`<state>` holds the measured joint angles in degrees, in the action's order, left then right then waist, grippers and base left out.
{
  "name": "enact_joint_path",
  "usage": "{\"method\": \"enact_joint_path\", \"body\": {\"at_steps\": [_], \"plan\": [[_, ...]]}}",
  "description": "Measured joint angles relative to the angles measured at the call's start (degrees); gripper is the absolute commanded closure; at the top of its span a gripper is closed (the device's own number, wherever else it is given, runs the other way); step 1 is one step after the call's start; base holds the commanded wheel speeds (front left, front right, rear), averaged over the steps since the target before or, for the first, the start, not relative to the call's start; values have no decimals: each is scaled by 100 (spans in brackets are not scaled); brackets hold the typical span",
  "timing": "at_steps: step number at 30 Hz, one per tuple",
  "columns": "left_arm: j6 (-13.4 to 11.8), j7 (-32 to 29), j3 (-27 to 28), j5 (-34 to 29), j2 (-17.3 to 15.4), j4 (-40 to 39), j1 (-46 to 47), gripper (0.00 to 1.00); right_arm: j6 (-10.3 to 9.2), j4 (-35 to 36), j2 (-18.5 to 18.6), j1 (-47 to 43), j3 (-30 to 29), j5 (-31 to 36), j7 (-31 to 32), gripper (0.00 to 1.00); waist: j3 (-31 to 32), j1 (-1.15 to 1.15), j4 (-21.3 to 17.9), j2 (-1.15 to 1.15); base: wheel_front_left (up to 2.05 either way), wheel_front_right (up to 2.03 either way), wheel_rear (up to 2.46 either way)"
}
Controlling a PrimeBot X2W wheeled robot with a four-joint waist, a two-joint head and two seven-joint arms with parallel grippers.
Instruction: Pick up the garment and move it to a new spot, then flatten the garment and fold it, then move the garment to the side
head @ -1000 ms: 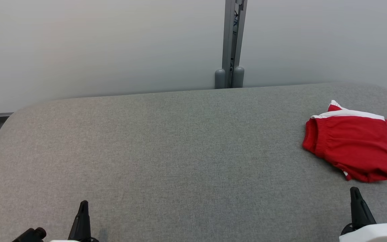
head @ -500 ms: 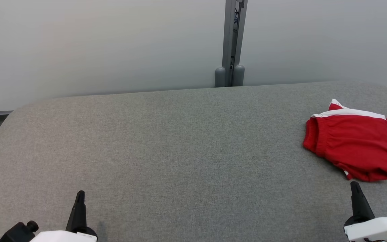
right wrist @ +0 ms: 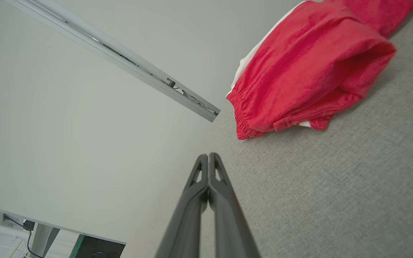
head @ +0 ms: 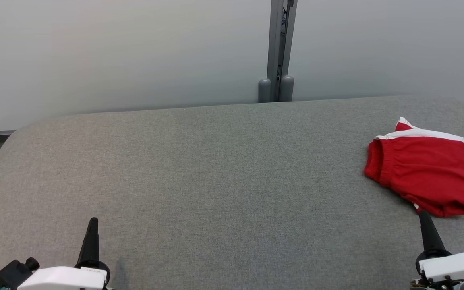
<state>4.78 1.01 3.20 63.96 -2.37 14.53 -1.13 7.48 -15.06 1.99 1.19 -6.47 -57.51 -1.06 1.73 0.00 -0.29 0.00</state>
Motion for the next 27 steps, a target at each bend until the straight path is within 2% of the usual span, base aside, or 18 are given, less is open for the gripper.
{"method": "enact_joint_path", "body": {"at_steps": [27], "plan": [[121, -361, 157, 1390, -16, -18, 335, 100, 0, 53, 30, 238, -2, -1699, 366, 100, -81, 0, 12, 0, 0, 0, 0]]}}
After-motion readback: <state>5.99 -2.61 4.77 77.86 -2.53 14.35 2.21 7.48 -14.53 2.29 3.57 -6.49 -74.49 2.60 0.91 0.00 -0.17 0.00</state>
